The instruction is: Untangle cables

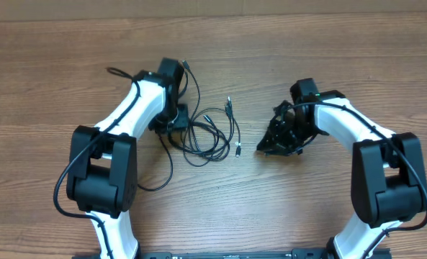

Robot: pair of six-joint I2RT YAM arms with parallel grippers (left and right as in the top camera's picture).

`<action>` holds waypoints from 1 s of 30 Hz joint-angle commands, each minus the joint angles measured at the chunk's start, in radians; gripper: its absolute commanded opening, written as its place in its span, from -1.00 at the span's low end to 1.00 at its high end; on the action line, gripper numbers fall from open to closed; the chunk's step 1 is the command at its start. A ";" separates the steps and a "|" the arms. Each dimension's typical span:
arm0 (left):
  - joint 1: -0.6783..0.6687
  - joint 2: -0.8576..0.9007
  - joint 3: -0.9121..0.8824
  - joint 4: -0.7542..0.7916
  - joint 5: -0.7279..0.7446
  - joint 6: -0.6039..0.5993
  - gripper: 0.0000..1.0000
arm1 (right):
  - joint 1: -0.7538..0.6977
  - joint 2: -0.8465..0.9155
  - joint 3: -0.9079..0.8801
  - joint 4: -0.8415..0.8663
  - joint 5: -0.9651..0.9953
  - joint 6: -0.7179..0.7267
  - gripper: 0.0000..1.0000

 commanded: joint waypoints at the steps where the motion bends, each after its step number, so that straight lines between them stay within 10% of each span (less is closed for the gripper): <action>1: 0.001 0.006 0.057 -0.037 0.061 0.029 -0.20 | 0.041 -0.006 0.026 0.006 -0.050 -0.003 -0.34; 4: 0.001 0.008 0.051 -0.062 0.060 0.029 -0.20 | 0.065 -0.006 0.026 0.018 -0.050 -0.003 -0.19; 9: -0.007 0.008 0.013 -0.055 0.060 0.011 -0.24 | 0.080 -0.006 0.026 0.098 -0.124 0.005 -0.75; 30: -0.008 0.008 -0.151 0.150 0.021 -0.021 -0.29 | 0.257 -0.006 0.017 0.202 0.055 0.246 -0.49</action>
